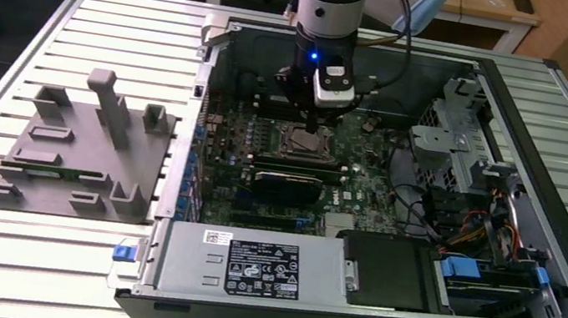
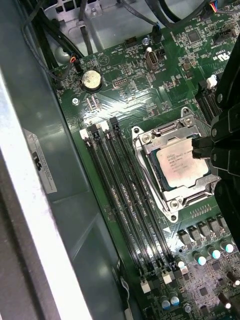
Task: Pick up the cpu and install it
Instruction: 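Install the second cpu locking lever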
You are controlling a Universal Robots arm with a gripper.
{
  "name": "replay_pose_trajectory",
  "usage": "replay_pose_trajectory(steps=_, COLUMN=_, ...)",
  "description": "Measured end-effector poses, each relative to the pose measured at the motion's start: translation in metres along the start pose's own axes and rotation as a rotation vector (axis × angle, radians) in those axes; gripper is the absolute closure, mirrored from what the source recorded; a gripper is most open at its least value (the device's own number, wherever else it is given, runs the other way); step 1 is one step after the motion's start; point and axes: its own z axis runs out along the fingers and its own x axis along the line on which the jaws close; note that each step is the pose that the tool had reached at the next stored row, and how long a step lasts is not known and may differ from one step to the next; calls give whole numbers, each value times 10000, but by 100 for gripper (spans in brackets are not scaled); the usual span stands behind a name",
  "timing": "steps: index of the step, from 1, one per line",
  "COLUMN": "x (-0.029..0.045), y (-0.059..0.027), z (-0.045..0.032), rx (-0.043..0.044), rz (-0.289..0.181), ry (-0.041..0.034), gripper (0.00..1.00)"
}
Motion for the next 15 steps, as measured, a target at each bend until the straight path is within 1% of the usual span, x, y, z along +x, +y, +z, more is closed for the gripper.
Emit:
replay_pose_trajectory(steps=5, x=0, y=0, z=0, rx=0, rz=-3, ry=0, gripper=89)
replay_pose_trajectory(steps=7, x=-1, y=-1, z=-11, rx=3, rz=-3, ry=0, gripper=89)
replay_pose_trajectory(steps=13, x=-14, y=0, z=-133, rx=0, rz=-2, ry=0, gripper=89)
replay_pose_trajectory(steps=15, x=-16, y=-1, z=-158, rx=0, rz=-2, ry=0, gripper=89)
